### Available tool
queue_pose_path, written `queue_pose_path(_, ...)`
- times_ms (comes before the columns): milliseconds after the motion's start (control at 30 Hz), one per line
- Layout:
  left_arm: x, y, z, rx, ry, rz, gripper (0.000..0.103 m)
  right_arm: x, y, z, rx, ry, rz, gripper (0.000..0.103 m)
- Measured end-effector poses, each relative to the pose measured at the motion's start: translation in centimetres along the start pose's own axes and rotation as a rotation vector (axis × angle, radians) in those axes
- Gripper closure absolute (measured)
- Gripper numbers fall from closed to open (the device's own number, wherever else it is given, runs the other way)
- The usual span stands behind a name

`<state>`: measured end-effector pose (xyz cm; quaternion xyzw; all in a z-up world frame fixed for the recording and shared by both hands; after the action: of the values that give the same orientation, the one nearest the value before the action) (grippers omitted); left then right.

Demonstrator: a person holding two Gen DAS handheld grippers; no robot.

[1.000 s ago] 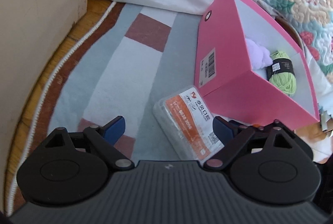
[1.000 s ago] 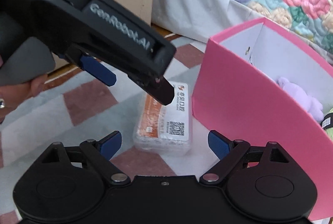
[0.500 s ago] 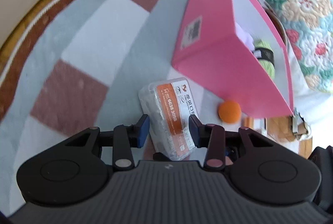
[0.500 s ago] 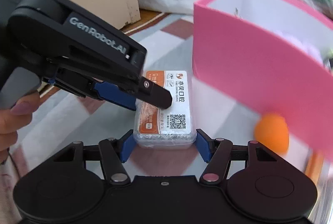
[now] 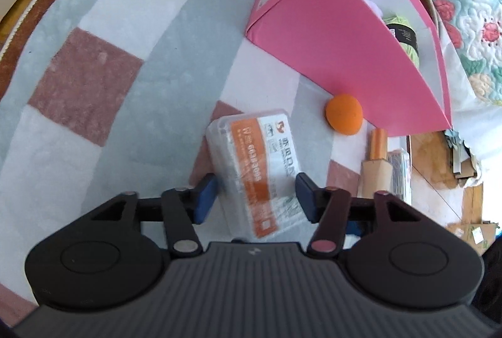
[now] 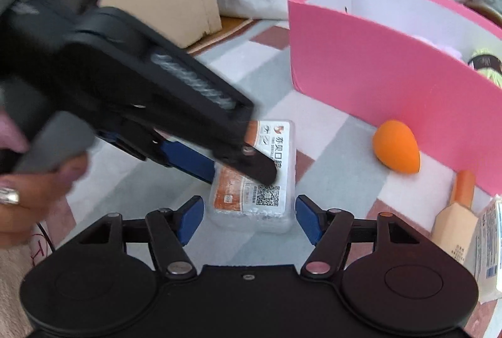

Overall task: Organize objects
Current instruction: 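Close the left gripper around the clear orange-labelled box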

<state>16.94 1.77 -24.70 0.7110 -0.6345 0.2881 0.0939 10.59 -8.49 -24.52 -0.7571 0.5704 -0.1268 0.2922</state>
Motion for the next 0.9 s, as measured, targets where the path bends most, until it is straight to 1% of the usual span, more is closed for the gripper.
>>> queue_pose_path(100, 0.6, 0.1, 0.0, 0.017, -0.030, 0.036, 0.049, 0.0, 0.3, 0.5, -0.021, 0.020, -0.031, 0.035)
queue_pose_path(167, 0.8, 0.3, -0.2, 0.018, -0.026, 0.045, 0.056, 0.3, 0.4, 0.6, -0.027, 0.025, -0.003, 0.035)
queue_pose_path(233, 0.7, 0.3, -0.4, 0.017, -0.016, 0.039, 0.059, 0.7, 0.2, 0.9, -0.027, 0.020, 0.031, 0.036)
queue_pose_path(333, 0.5, 0.2, -0.1, 0.018, -0.002, 0.017, 0.057, 1.2, -0.5, 1.0, -0.015, 0.019, 0.070, 0.035)
queue_pose_path(433, 0.2, 0.4, 0.0, 0.017, 0.015, -0.018, 0.057, 1.0, -0.8, 0.6, -0.015, 0.044, 0.049, 0.036)
queue_pose_path(533, 1.2, 0.8, -0.8, 0.024, 0.009, 0.025, 0.059, 0.8, -0.9, -0.5, -0.012, 0.048, 0.061, 0.036)
queue_pose_path(633, 2.6, 1.7, -2.5, 0.059, 0.007, 0.092, 0.061, 0.6, -1.3, -2.4, 0.003, 0.045, 0.063, 0.036)
queue_pose_path(700, 3.4, 2.2, -3.7, 0.088, 0.020, 0.116, 0.061, 0.0, -1.8, -3.6, 0.021, 0.045, 0.068, 0.036)
queue_pose_path(767, 4.2, 2.6, -4.7, 0.111, 0.037, 0.131, 0.063, 0.2, -3.0, -4.3, 0.033, 0.044, 0.073, 0.036)
queue_pose_path(833, 5.0, 3.1, -5.9, 0.136, 0.052, 0.154, 0.064, 0.2, -3.3, -5.6, 0.050, 0.047, 0.075, 0.036)
queue_pose_path(900, 5.9, 3.6, -7.1, 0.160, 0.073, 0.170, 0.064, 0.1, -3.4, -7.3, 0.071, 0.066, 0.051, 0.036)
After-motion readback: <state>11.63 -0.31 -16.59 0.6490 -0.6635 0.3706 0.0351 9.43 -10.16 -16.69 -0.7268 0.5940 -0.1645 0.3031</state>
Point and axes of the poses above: each gripper's, at about its wrist camera, not at the fingertips, and z roughly the way its jaws point, x to its right, y to its underside, the point moved 8 cm from there along z, roughly the way its jaws point, and after that the axes turned 3 degrees about z, right-handed, at the moved point
